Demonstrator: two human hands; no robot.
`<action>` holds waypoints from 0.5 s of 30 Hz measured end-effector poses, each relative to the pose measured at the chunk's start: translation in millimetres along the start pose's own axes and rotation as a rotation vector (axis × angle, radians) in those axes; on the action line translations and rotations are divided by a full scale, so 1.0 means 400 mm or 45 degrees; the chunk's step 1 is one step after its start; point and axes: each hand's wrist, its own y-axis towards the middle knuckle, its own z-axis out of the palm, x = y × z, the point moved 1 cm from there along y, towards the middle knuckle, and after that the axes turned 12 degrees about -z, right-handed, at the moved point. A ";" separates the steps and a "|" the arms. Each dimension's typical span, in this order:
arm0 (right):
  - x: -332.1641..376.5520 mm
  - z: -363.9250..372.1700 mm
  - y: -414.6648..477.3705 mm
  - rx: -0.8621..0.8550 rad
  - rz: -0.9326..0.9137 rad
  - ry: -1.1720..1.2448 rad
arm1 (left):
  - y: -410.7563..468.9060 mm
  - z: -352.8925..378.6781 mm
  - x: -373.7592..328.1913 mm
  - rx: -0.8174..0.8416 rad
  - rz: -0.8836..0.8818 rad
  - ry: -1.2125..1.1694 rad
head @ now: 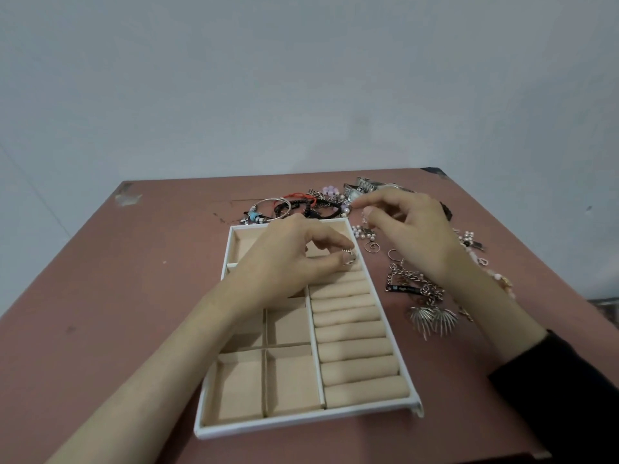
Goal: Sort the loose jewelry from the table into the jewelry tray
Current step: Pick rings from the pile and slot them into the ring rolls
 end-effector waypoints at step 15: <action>-0.002 0.000 0.001 0.003 -0.021 -0.049 | 0.000 0.007 -0.004 -0.014 0.083 0.157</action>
